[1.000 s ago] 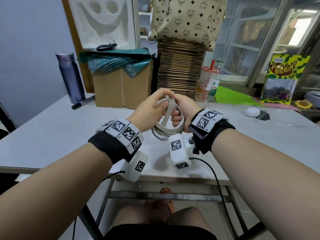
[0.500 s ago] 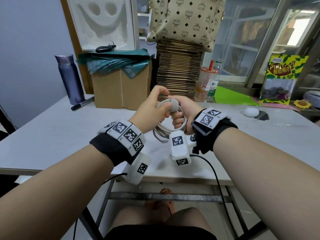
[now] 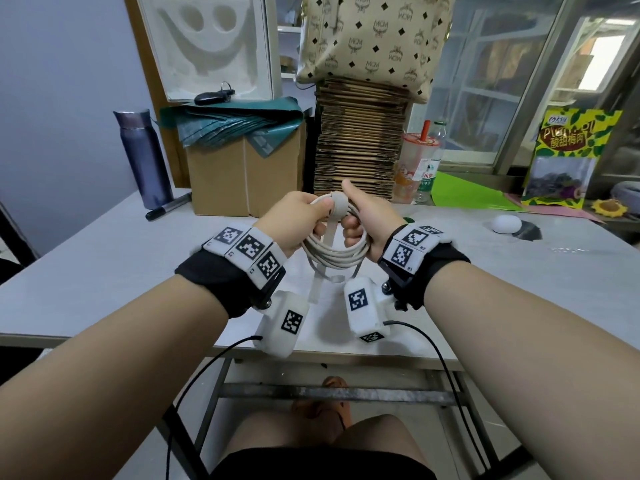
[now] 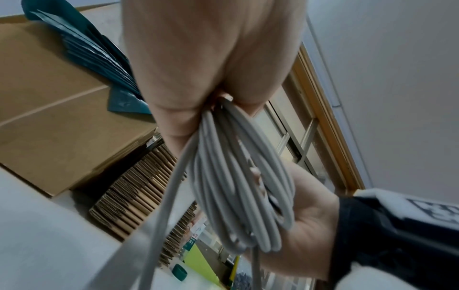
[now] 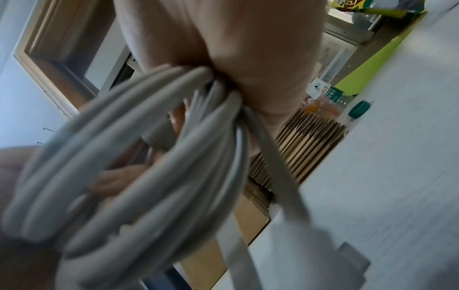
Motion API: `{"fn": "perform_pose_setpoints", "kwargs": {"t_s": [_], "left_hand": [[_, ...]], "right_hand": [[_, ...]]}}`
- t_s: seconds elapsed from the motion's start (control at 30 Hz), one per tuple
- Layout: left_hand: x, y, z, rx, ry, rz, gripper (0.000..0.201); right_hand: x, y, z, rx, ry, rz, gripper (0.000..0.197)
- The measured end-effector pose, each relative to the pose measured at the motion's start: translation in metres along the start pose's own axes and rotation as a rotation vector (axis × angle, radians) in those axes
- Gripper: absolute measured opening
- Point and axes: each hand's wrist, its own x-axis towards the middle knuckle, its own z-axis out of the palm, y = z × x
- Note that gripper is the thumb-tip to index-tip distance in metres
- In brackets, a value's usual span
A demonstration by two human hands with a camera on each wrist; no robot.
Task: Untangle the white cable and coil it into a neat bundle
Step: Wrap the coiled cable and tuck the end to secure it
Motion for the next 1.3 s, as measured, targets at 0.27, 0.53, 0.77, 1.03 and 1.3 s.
{"fn": "perform_pose_setpoints", "kwargs": {"t_s": [0.27,0.53,0.77,1.03,1.3], "left_hand": [[0.002,-0.003,0.0,-0.043,-0.065,-0.042,0.028],[0.002,-0.01,-0.005,-0.57,-0.028,-0.127,0.042],[0.005,-0.014,-0.006,-0.587,-0.034,-0.146,0.035],[0.004,-0.016,-0.001,-0.586,-0.151,-0.196,0.033],[-0.005,-0.01,0.005,-0.018,-0.104,0.151,0.024]], "right_hand": [[0.003,0.007,-0.005,-0.084,-0.001,-0.071,0.043],[0.002,0.007,-0.003,0.102,-0.082,-0.033,0.037],[-0.003,0.011,-0.011,0.004,-0.238,-0.038,0.04],[-0.003,0.018,-0.013,-0.087,-0.267,-0.07,0.057],[-0.009,0.015,-0.02,0.053,-0.337,0.003,0.025]]}}
